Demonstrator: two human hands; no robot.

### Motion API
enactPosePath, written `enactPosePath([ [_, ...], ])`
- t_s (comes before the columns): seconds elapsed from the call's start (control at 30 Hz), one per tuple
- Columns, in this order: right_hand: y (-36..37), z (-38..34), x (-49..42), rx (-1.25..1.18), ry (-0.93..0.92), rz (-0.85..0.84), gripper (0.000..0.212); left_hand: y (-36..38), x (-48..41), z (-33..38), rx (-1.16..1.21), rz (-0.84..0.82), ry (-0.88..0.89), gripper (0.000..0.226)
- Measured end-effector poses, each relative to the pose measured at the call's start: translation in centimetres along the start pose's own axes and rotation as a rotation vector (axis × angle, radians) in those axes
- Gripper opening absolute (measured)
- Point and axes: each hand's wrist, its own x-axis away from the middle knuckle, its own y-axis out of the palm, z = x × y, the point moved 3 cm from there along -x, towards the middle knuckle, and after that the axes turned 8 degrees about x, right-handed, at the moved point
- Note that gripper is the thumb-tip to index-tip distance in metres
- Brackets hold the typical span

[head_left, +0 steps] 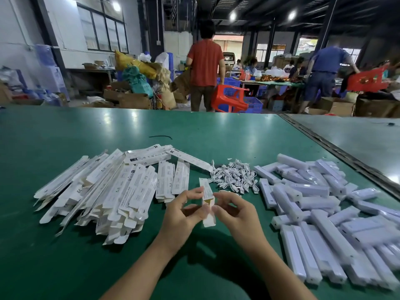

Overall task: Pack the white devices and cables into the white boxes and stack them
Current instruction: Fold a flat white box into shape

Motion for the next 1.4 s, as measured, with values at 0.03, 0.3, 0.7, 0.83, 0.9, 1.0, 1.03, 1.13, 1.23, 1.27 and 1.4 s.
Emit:
enactPosePath([
  [0.03, 0.0, 0.0, 0.0, 0.019, -0.010, -0.004, 0.024, 0.0, 0.0, 0.0, -0.021, -0.010, 0.010, 0.031],
  [0.3, 0.2, -0.3, 0.3, 0.074, -0.060, -0.101, 0.023, -0.2, -0.1, 0.4, 0.055, 0.015, -0.005, 0.021],
  [0.7, -0.2, -1.2, 0.2, 0.206, -0.185, 0.015, 0.027, 0.2, 0.0, 0.1, 0.174, 0.012, -0.044, 0.019],
  [0.83, -0.2, -1.4, 0.2, 0.304, -0.318, 0.103, 0.020, 0.5, 0.1, 0.3, 0.171, 0.003, -0.025, 0.024],
  [0.9, -0.2, -1.6, 0.3, 0.341, -0.427, 0.134, 0.012, 0.5, 0.1, 0.4, 0.168, 0.003, -0.021, 0.025],
  [1.0, -0.4, -1.7, 0.3, 0.360, -0.472, 0.146, 0.011, 0.6, 0.1, 0.4, 0.174, -0.006, -0.013, 0.026],
  [1.03, -0.4, -1.6, 0.3, 0.363, -0.473, 0.143, 0.011, 0.7, 0.1, 0.4, 0.180, -0.008, -0.015, 0.027],
  [1.13, -0.4, -1.6, 0.2, 0.354, -0.469, 0.130, 0.011, 0.4, 0.0, 0.1, 0.167, -0.005, -0.019, 0.031],
  [1.23, -0.4, -1.6, 0.3, 0.337, -0.479, 0.104, 0.008, 0.3, 0.0, 0.0, 0.076, -0.034, 0.004, 0.028],
  [1.27, -0.4, -1.6, 0.3, 0.329, -0.475, 0.089, 0.008, 0.2, 0.1, 0.1, 0.038, -0.046, 0.022, 0.027],
  [1.4, -0.4, -1.1, 0.4, 0.212, -0.251, 0.051, 0.019, 0.1, 0.2, 0.3, -0.034, -0.060, 0.080, 0.018],
])
